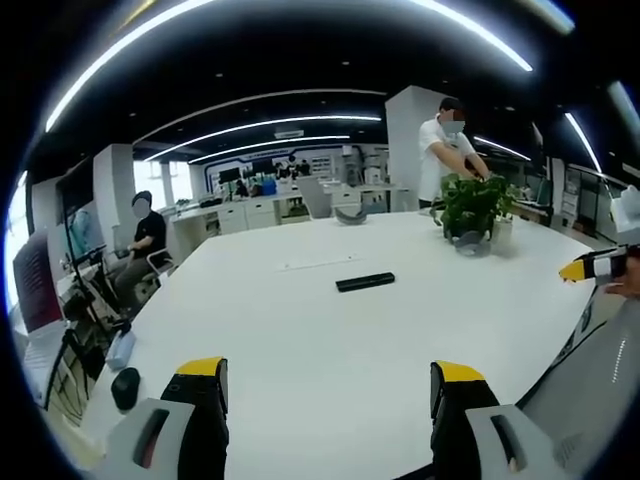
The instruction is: Press the specified remote control buttons in sequence, fully releasing each button before pressing the next.
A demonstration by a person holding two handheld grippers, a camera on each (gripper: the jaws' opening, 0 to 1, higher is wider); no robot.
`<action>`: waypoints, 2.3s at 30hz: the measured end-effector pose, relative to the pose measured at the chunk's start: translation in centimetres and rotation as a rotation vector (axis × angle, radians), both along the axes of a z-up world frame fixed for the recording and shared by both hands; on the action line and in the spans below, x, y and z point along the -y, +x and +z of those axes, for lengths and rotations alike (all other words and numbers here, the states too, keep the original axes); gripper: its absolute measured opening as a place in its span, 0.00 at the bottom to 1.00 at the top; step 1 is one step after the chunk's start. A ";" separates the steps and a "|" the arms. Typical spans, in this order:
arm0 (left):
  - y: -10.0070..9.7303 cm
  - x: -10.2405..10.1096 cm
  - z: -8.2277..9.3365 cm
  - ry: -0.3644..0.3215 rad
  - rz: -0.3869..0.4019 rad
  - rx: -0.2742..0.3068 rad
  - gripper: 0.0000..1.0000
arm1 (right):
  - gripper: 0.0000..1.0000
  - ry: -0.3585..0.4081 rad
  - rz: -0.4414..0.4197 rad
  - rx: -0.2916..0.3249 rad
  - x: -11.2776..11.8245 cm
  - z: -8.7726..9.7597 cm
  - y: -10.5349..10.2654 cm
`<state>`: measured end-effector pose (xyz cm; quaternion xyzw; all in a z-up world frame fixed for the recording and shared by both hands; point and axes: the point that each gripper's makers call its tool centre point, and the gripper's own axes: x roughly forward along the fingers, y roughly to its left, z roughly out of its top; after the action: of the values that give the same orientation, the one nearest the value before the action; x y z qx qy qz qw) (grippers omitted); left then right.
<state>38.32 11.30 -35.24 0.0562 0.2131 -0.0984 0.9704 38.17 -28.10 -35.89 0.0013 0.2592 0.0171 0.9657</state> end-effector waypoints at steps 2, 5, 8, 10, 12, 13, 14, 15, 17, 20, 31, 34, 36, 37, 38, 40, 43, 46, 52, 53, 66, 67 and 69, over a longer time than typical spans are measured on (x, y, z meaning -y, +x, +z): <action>0.1 0.0 -0.1 0.003 -0.005 -0.002 0.86 | 0.72 -0.003 0.003 -0.003 -0.1 0.0 0.0; 0.1 0.1 -0.2 0.004 -0.010 -0.008 0.86 | 0.71 -0.007 0.006 -0.005 -0.1 -0.1 0.0; 0.2 0.1 -0.4 0.001 -0.016 -0.011 0.86 | 0.71 -0.008 0.006 -0.008 -0.1 -0.1 0.0; 0.2 0.1 -0.5 0.002 -0.019 -0.012 0.86 | 0.71 -0.010 0.007 -0.010 -0.1 -0.2 0.0; 0.3 0.1 -0.6 0.002 -0.023 -0.015 0.86 | 0.71 -0.012 0.008 -0.011 -0.1 -0.2 0.0; 0.3 0.1 -0.6 0.003 -0.024 -0.016 0.86 | 0.71 -0.012 0.009 -0.011 -0.1 -0.2 0.0; 0.3 0.1 -0.7 0.003 -0.025 -0.017 0.86 | 0.71 -0.012 0.009 -0.011 -0.1 -0.2 0.0; 0.3 0.1 -0.7 0.002 -0.026 -0.018 0.86 | 0.71 -0.011 0.008 -0.011 -0.1 -0.2 0.0; 0.3 0.1 -0.8 0.001 -0.027 -0.021 0.86 | 0.70 -0.009 0.006 -0.010 0.0 -0.2 0.0; 0.4 0.0 -0.8 -0.002 -0.028 -0.023 0.86 | 0.69 -0.005 0.004 -0.011 -0.1 -0.2 0.0; 0.3 0.2 -0.8 -0.007 -0.037 -0.026 0.86 | 0.69 0.004 -0.003 -0.006 0.0 -0.1 -0.1; 0.3 0.2 -0.7 -0.009 -0.036 -0.023 0.86 | 0.69 0.004 0.003 -0.008 -0.1 -0.1 0.0; 0.3 0.0 -0.4 -0.011 -0.023 -0.015 0.84 | 0.69 0.006 0.005 -0.008 -0.1 -0.1 0.0; 0.4 0.0 -0.3 -0.015 -0.022 -0.011 0.84 | 0.69 0.005 0.005 -0.010 -0.1 -0.2 0.0; 0.3 0.1 -0.2 -0.026 -0.021 -0.010 0.84 | 0.69 0.004 0.006 -0.013 -0.1 -0.2 -0.1; 0.3 0.2 0.0 -0.034 -0.026 -0.011 0.84 | 0.69 0.006 0.008 -0.010 -0.2 -0.2 0.0; 0.3 0.3 0.2 -0.033 -0.029 -0.008 0.84 | 0.69 0.007 0.011 -0.014 -0.2 -0.2 0.0; 0.3 0.5 0.5 -0.047 -0.041 -0.016 0.84 | 0.69 0.005 0.011 -0.016 -0.2 -0.2 0.0; 1.2 0.8 0.8 0.004 -0.092 -0.020 0.84 | 0.69 0.005 0.016 -0.022 -0.2 -0.4 -0.1; 1.4 0.8 0.9 0.012 -0.098 -0.022 0.83 | 0.69 0.002 0.017 -0.025 -0.2 -0.4 -0.1; 6.2 2.4 2.5 0.068 -0.235 -0.028 0.80 | 0.68 -0.011 0.032 -0.038 -0.5 -0.6 -0.1; 6.5 2.7 2.6 0.067 -0.255 -0.034 0.80 | 0.67 -0.010 0.031 -0.039 -0.5 -0.6 -0.1; 6.9 3.1 2.6 0.083 -0.279 -0.043 0.79 | 0.67 -0.006 0.028 -0.041 -0.4 -0.6 -0.1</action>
<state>45.23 8.24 -32.66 0.1235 0.2277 -0.2248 0.9393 38.09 -27.68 -36.53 -0.0049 0.2788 0.0295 0.9599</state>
